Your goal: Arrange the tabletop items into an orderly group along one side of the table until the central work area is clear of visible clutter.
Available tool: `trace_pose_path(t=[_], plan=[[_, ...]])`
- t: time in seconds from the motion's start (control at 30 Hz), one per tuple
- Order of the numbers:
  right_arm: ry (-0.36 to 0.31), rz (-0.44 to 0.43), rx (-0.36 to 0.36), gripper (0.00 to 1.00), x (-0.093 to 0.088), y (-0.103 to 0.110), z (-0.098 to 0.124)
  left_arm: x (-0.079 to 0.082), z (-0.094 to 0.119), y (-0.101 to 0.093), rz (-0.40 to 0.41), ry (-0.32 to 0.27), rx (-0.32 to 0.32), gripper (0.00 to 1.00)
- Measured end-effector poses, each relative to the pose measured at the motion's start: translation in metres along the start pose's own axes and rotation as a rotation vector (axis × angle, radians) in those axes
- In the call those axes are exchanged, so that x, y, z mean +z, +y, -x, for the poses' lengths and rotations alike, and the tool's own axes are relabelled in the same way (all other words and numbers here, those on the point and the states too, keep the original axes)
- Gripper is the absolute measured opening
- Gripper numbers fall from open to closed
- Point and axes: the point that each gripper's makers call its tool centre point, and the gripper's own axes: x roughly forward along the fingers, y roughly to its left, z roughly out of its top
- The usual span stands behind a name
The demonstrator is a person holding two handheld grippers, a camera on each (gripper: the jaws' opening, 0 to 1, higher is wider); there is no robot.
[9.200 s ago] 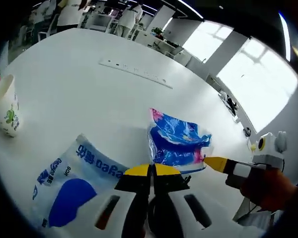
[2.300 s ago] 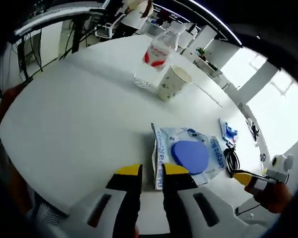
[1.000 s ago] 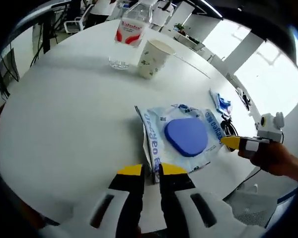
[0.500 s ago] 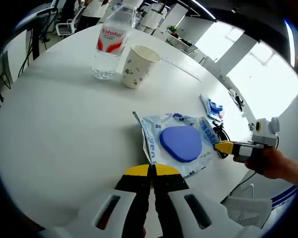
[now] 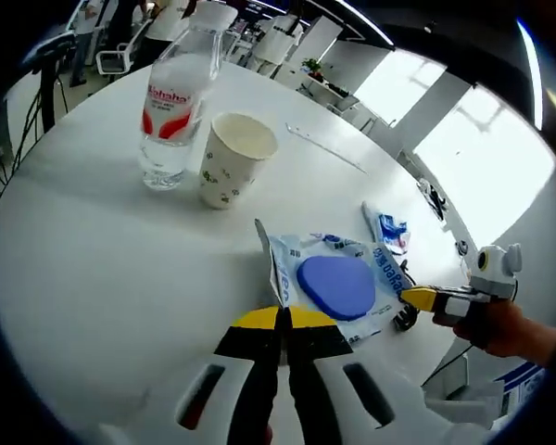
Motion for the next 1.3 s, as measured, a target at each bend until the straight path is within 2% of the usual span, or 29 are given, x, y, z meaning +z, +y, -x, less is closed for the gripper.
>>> trace_pose_path(t=[0.27, 0.6, 0.87, 0.93, 1.3], plan=[[-0.025, -0.007, -0.033, 0.0, 0.02, -0.015, -0.003, 0.024, -0.026, -0.006, 0.05, -0.045, -0.005, 0.0], [-0.023, 0.013, -0.054, 0.0, 0.045, -0.033, -0.024, 0.037, -0.05, 0.0, 0.142, -0.07, 0.004, 0.0], [-0.014, -0.055, -0.118, 0.0, 0.051, -0.045, -0.045, 0.039, -0.063, 0.012, 0.284, -0.097, 0.052, 0.0], [-0.01, -0.081, -0.131, 0.0, 0.051, -0.05, -0.049, 0.042, -0.066, 0.014, 0.301, -0.106, 0.057, 0.0], [-0.036, -0.107, -0.124, 0.0, 0.059, -0.055, -0.059, 0.055, -0.08, 0.022, 0.375, -0.164, 0.08, 0.0]])
